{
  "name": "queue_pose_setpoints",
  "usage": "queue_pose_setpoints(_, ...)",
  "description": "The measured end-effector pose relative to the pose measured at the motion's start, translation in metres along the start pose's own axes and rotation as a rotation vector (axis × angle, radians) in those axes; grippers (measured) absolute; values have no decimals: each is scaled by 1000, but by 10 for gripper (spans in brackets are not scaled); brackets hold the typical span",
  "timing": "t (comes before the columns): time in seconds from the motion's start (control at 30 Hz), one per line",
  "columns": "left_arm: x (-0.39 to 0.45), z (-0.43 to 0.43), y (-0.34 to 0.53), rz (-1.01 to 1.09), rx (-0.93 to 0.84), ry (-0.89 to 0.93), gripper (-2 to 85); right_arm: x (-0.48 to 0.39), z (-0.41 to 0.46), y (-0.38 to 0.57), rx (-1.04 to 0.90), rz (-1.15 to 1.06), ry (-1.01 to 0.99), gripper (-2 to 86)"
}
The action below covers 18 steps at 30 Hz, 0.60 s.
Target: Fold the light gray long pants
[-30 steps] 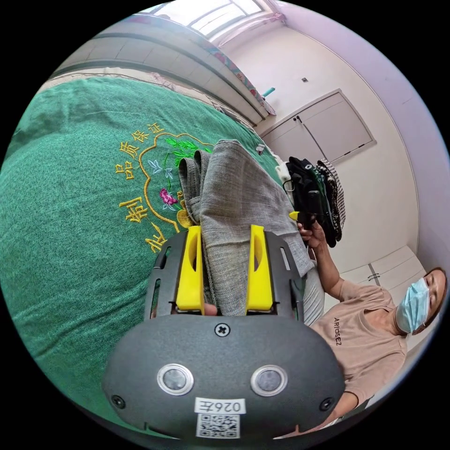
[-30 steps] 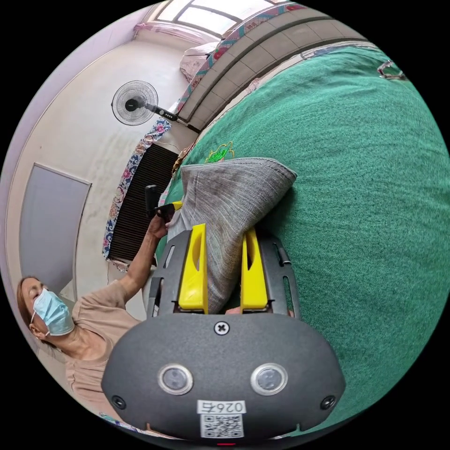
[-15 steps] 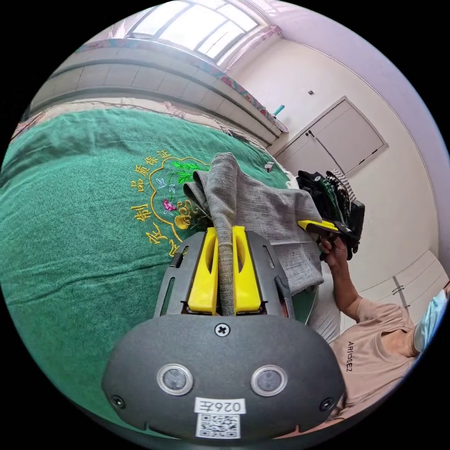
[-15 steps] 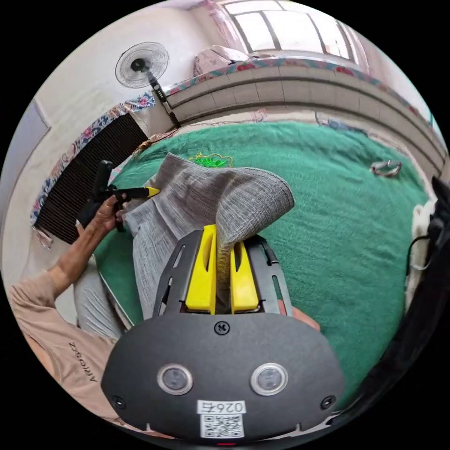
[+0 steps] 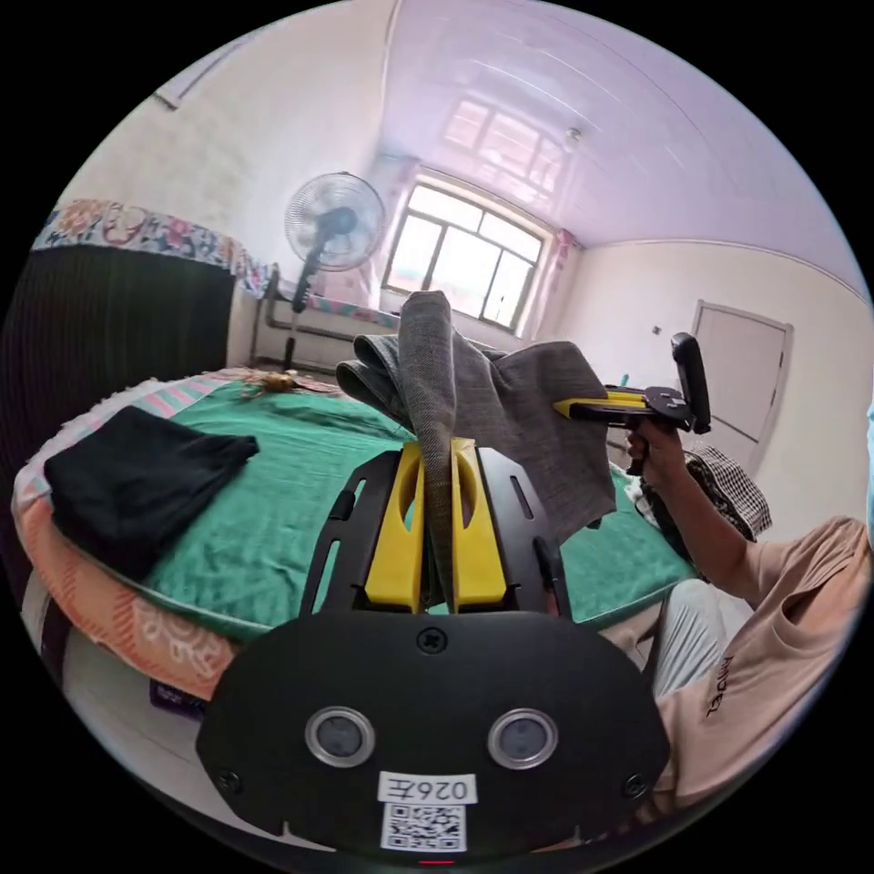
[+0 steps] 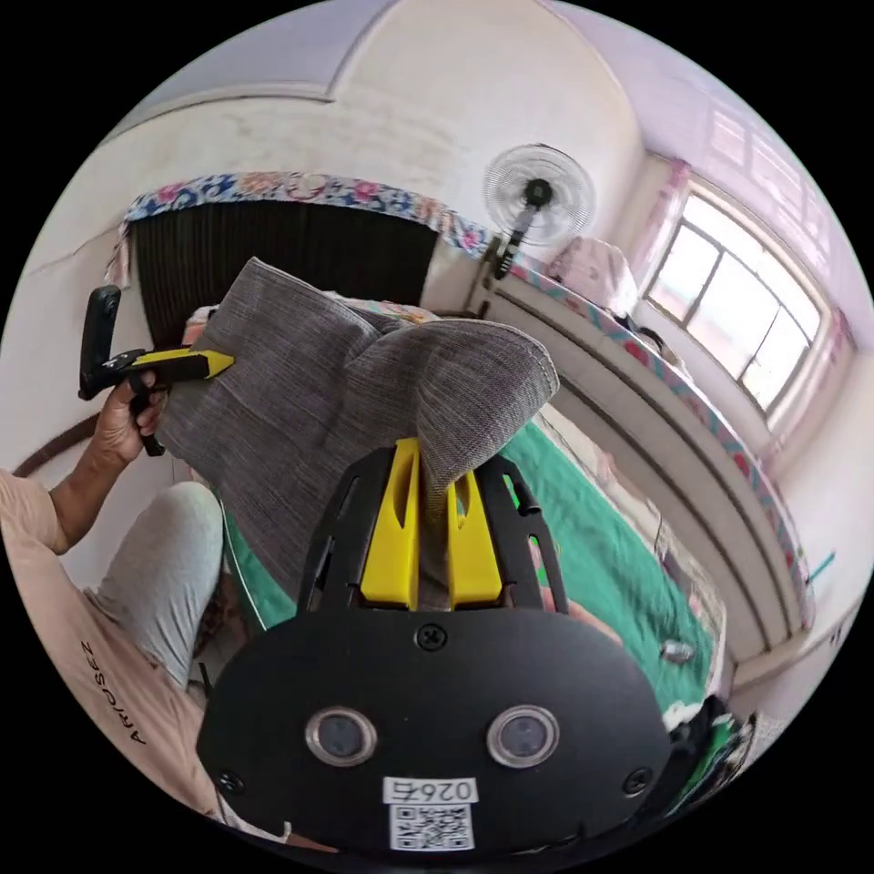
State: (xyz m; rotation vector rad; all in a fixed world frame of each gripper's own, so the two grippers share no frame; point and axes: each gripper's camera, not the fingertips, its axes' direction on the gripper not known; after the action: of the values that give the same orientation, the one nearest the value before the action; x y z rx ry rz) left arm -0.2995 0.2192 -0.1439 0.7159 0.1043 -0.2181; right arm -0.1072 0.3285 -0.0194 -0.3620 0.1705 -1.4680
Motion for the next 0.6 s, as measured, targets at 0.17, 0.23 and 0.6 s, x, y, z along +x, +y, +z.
queue_pose_setpoints(0.17,-68,-117,29,-163,179,-250,49,-140,52,-154,30,-373,-23,0)
queue_pose_setpoints(0.23,-91,-140,31,-195,224,-307,49,-183,75,-200,31,-476,-17,0)
queue_pose_setpoints(0.6,-223,-155,82,-593,271,-630,58,-387,248,-361,41,-798,114,30)
